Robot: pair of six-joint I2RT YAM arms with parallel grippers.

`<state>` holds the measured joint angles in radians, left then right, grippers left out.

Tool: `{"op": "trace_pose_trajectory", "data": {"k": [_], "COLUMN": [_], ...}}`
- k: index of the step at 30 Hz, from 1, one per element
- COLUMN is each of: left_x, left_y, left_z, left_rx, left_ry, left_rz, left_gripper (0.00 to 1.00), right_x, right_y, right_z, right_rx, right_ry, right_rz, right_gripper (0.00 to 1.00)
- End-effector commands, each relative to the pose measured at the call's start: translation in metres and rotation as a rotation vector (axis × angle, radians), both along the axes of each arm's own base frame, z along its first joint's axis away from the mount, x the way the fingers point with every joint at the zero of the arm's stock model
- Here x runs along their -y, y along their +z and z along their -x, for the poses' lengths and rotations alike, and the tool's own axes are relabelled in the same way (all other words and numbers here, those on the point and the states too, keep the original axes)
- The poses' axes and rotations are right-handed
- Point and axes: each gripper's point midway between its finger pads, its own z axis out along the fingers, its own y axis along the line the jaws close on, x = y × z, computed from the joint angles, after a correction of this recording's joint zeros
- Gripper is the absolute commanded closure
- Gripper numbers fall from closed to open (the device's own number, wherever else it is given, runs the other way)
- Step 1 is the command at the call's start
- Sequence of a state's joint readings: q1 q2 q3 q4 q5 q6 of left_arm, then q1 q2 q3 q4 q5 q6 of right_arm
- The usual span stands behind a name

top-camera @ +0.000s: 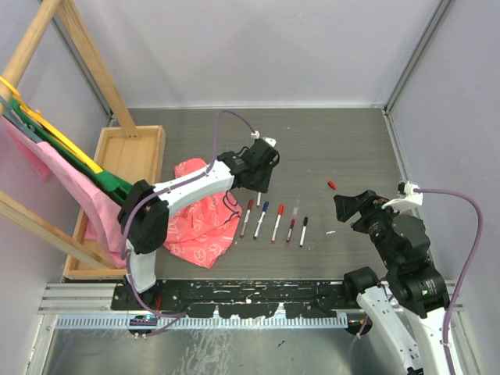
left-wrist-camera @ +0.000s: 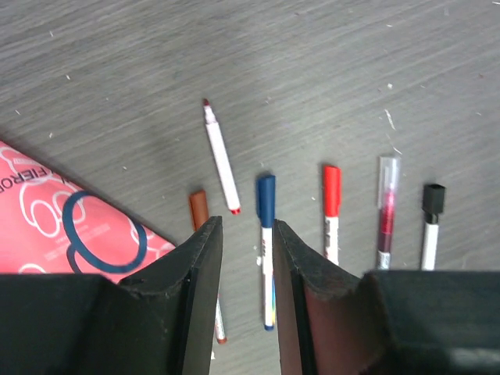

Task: Insert the pens into the pen caps
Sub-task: Pick up the pen from the center of the board.

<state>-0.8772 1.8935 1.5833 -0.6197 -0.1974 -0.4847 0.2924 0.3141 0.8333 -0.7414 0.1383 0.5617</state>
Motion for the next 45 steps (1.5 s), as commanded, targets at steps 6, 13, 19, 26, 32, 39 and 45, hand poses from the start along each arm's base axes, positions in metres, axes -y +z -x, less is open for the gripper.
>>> {"op": "trace_pose_trajectory", "data": {"k": [6,13,19,26,32,39,45], "left_x": [0.002,0.003,-0.004,-0.007,-0.004,-0.001,-0.001], "left_y": [-0.021,-0.042,-0.055,-0.067,-0.081,-0.094,-0.099], "left_z": [-0.024,-0.035,-0.043,-0.045,-0.043,-0.041,-0.040], "left_rx": [-0.035,-0.055,-0.073,-0.098,-0.123,-0.148,-0.159], "left_ry": [-0.031,-0.013,0.011,0.012,0.004,0.001,0.006], "left_rz": [-0.046,-0.087,-0.116,-0.122,-0.108,-0.112,-0.108], "left_gripper": [0.66,0.66,0.66,0.68,0.69,0.74,0.90], "right_x": [-0.008,-0.006,-0.008,-0.010,-0.006,-0.007,-0.007], "right_y": [-0.001,-0.004,-0.005,-0.009,-0.007,-0.010,-0.010], "right_z": [0.001,0.004,0.004,0.002,0.002,0.002,0.001], "right_rx": [-0.003,-0.007,-0.014,-0.029,-0.012,-0.019,-0.023], "right_ry": [0.030,0.025,0.033,0.039,0.019,0.024,0.024], "right_rz": [-0.043,-0.043,-0.045,-0.042,-0.041,-0.037,-0.035], "right_gripper": [0.21,0.22,0.22,0.22,0.22,0.22,0.22]}}
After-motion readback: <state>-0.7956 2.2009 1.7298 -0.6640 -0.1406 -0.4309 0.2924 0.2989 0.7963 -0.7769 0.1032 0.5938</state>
